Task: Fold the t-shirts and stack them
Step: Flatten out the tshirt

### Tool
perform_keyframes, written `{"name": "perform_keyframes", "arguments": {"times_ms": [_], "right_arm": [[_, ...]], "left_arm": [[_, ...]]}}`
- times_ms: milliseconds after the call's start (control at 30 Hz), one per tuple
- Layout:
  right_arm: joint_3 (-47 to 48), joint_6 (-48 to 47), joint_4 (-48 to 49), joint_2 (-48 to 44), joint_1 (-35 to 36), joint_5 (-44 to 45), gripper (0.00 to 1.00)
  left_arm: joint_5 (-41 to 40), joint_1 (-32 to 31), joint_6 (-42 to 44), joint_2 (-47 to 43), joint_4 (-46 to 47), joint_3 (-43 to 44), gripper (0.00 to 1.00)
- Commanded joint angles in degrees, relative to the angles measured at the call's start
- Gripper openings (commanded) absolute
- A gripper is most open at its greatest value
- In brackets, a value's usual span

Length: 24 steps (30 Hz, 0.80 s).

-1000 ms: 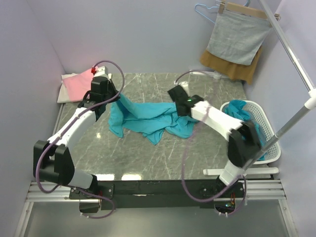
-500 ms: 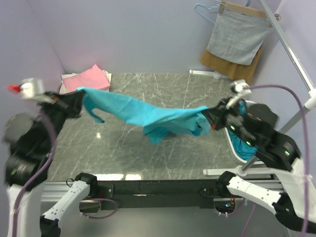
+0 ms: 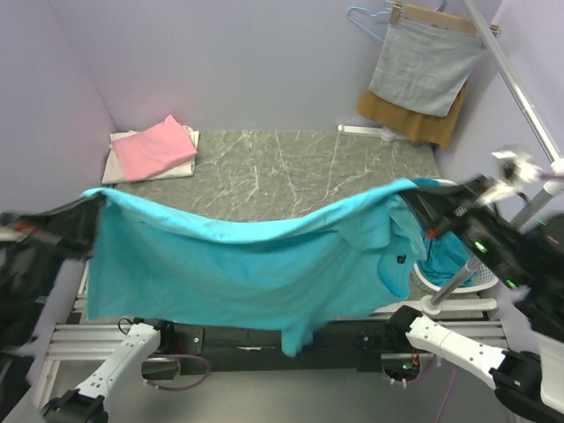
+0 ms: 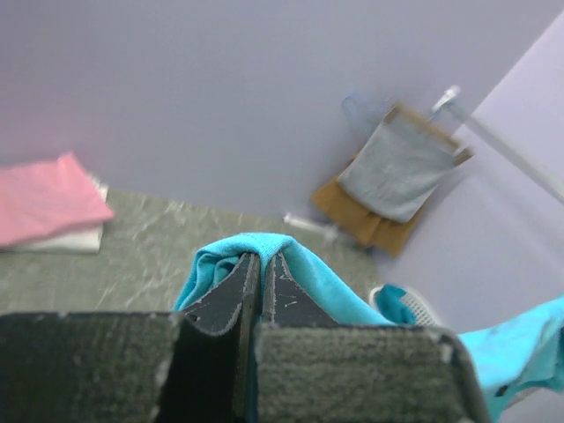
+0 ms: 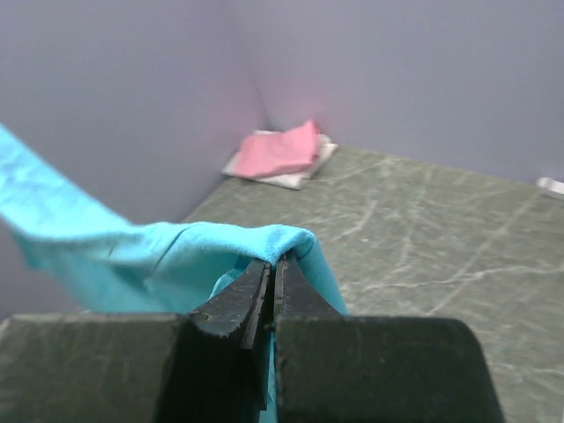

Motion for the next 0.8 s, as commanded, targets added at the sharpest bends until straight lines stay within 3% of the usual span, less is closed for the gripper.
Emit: {"name": "perform_keyframes", "arguments": {"times_ms": [0, 133, 267, 333, 500, 767], "right_arm": [[-4.4, -3.8, 5.4, 11.2, 0.1, 10.5, 0.02], [-11.5, -4.2, 11.0, 21.2, -3.9, 14.1, 0.03], [-20.1, -2.8, 19.2, 31.3, -12.2, 4.9, 0.00], [-21.9, -2.2, 23.4, 38.1, -15.1, 4.9, 0.00], [-18.7, -2.0, 25.8, 52.1, -18.6, 7.2, 0.00], [-3.5, -1.4, 25.8, 70.4, -23.1, 7.0, 0.00]], "left_arm": [[-1.1, 0.0, -1.4, 3.7, 3.9, -15.0, 0.01], [-0.3, 0.1, -5.1, 4.0, 19.9, -39.5, 0.01], [-4.1, 0.1, -7.3, 9.0, 31.1, -54.7, 0.01], [-7.3, 0.3, -8.8, 13.9, 35.7, -60.7, 0.01], [-11.4, 1.6, -11.4, 25.0, 48.6, -66.3, 0.01], [-15.6, 4.5, -8.3, 45.4, 59.6, -59.7, 0.01]]}}
